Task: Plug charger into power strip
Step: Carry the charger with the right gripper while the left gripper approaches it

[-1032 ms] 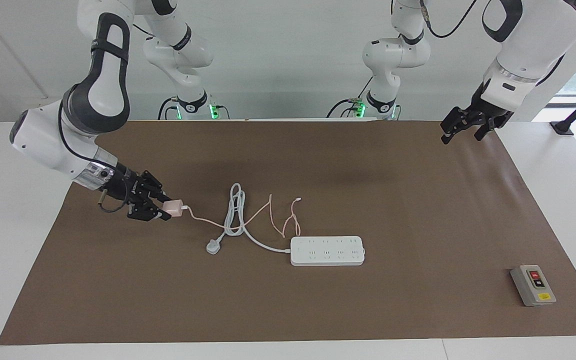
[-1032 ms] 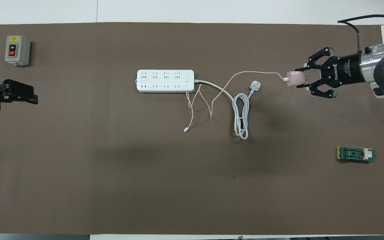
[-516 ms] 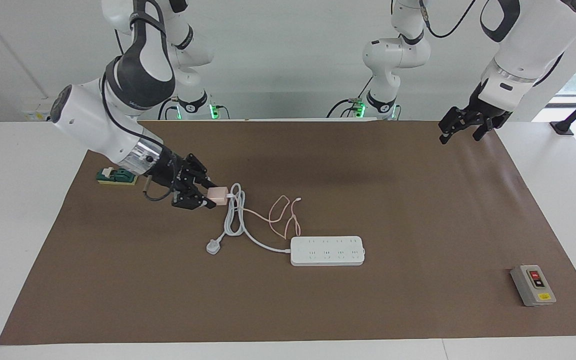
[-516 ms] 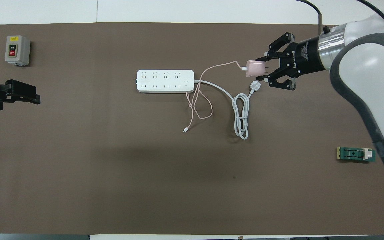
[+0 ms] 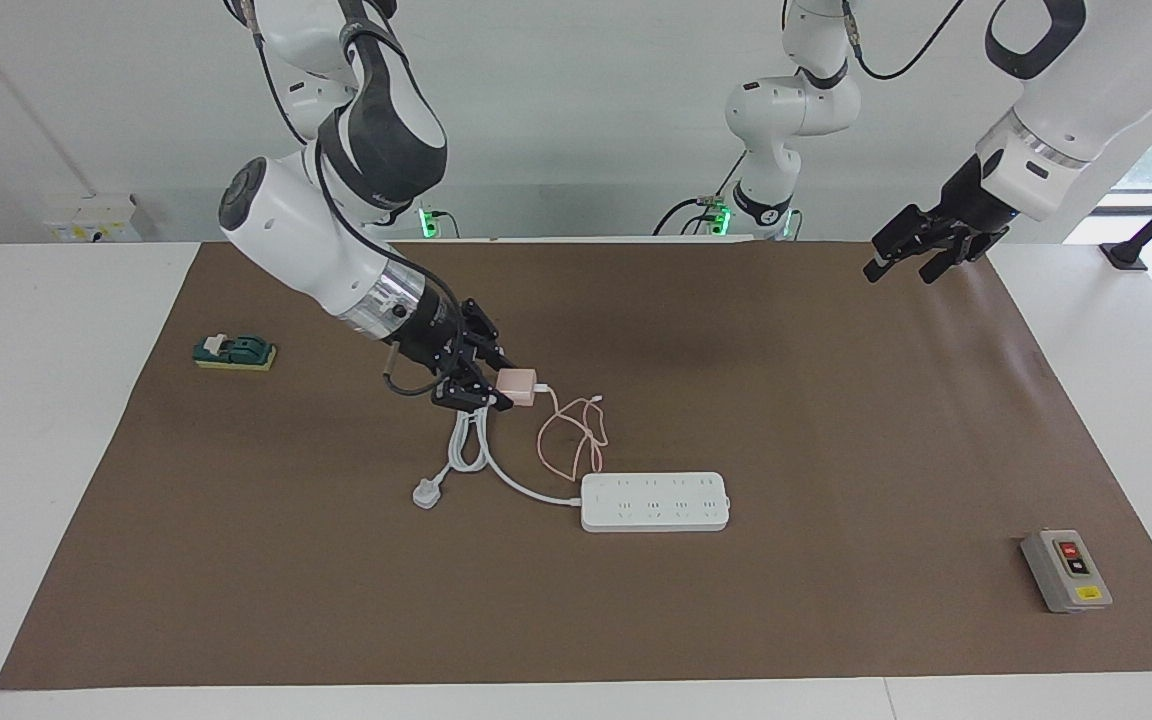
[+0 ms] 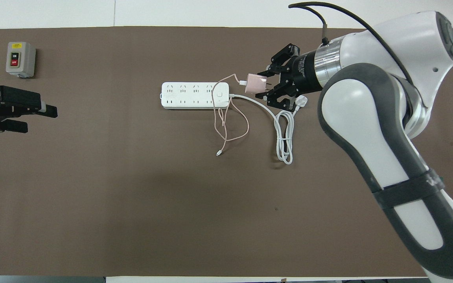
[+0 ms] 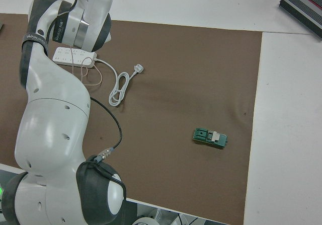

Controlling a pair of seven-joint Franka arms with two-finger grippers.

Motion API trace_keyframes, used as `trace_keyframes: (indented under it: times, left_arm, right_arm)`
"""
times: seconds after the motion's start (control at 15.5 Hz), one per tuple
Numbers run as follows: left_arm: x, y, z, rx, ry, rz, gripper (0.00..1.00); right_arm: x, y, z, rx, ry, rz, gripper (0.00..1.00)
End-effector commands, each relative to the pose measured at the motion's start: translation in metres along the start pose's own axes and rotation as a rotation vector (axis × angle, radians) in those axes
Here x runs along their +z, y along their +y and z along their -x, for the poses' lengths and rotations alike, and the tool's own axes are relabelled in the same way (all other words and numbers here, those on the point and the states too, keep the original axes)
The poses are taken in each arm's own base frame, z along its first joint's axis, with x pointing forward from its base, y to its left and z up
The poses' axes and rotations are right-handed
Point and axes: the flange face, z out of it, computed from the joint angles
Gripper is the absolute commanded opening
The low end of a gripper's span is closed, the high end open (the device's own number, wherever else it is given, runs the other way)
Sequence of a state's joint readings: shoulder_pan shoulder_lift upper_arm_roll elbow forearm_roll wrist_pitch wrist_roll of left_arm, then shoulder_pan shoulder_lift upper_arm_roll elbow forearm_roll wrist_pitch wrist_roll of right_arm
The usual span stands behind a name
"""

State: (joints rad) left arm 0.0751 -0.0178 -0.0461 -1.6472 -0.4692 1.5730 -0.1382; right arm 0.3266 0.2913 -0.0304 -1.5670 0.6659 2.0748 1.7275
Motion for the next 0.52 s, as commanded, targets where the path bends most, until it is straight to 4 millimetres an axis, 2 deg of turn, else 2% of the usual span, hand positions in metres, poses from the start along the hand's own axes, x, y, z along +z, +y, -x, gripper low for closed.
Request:
trace_keyframes:
  times: [0.0,0.13,0.26,0.32,0.45]
  left_arm:
    - [0.015,-0.002,-0.001,-0.021,-0.048,0.118,1.00]
    - [0.029,-0.004,-0.009,-0.005,-0.077,0.180,1.00]
    - [0.038,-0.019,-0.020,0.100,-0.068,0.272,1.00]
    - [0.049,-0.025,-0.022,0.152,-0.056,0.329,1.00]
    - [0.078,-0.037,-0.024,0.121,-0.049,0.482,1.00]
  right_arm:
    - [0.021,0.006,0.043,0.029,0.023,-0.050,0.00]
    - [0.032,0.007,0.060,0.065,0.017,-0.047,0.00]
    - [0.046,0.011,0.074,0.081,0.016,-0.046,0.00]
    - [0.055,0.013,0.076,0.090,0.026,-0.046,0.00]
    - [0.068,0.014,0.079,0.124,0.036,-0.062,0.00]
